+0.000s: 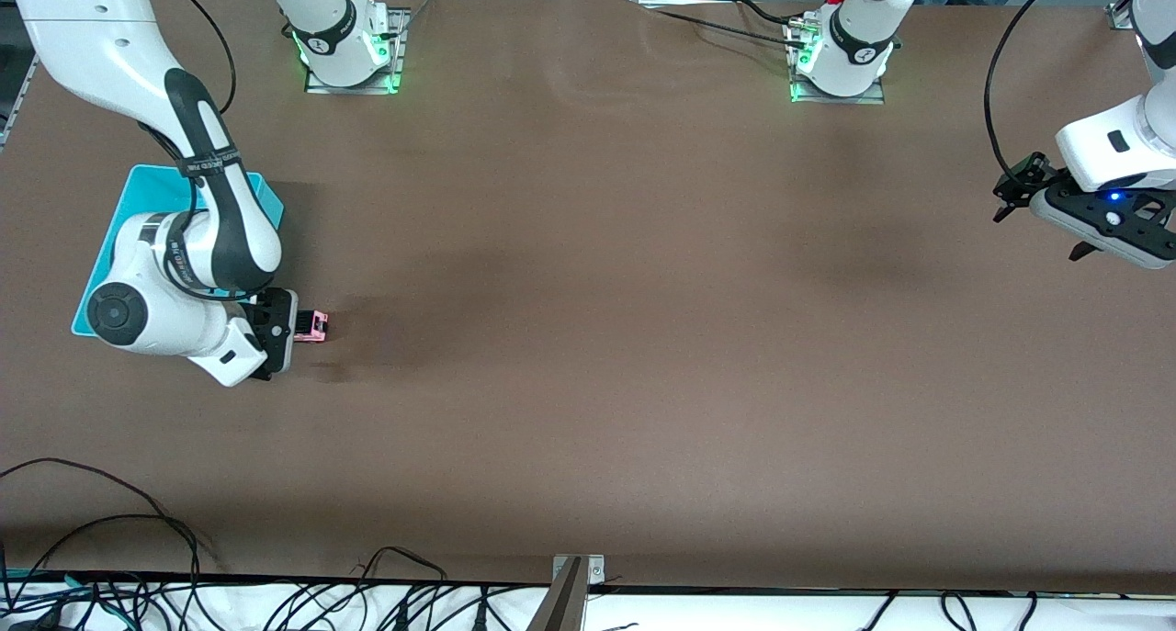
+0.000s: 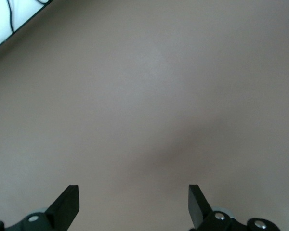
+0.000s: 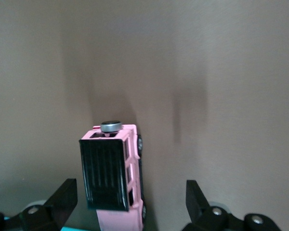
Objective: Wind and store pink jeep toy
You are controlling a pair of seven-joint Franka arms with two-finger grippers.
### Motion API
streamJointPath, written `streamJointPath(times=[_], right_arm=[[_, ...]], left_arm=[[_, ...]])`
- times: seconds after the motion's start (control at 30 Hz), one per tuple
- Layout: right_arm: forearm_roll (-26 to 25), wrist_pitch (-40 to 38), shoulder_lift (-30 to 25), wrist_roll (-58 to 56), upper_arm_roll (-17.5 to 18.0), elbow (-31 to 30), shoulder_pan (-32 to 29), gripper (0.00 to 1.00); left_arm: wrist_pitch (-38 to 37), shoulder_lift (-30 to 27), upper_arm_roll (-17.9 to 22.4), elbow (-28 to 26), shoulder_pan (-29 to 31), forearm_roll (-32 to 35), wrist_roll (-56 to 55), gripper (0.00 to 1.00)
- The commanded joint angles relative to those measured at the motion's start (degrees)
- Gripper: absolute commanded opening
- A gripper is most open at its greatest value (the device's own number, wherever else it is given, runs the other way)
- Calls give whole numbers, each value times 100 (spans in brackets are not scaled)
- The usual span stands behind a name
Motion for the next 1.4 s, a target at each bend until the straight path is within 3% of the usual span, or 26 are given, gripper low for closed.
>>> streamJointPath(times=[0.0,0.27,0.33,0.47,0.67,0.83,1.03,1.37], right_arm=[[-46,351,-184,-339,4,-441,-36,100],[-38,826,-228,-427,-5,-889,-98,100],[-38,826,-228,-436,-5,-889,-98,94],[-46,800,-237,-436,-14,-898,-98,75],[-64,747,-342,-506,-14,-898,-89,28],[-64,633,-369,-472,4,-854,-80,3],[-55,519,-571,-366,144,-731,-54,0],[-46,-236,-879,-339,382,-29,-54,1]], left_arm=[[-537,-11,-447,439,301,168,-792,100],[-1170,-11,-694,958,416,133,-1856,100],[-1328,-11,-702,1072,416,98,-2058,100],[-1618,-11,-808,1344,416,89,-2383,100],[-2014,-11,-896,1766,425,80,-2928,100],[-2049,-11,-843,1855,433,-25,-3367,100],[-2049,15,-843,1793,451,-236,-4211,100],[-2049,51,-843,1811,451,-228,-4256,100]])
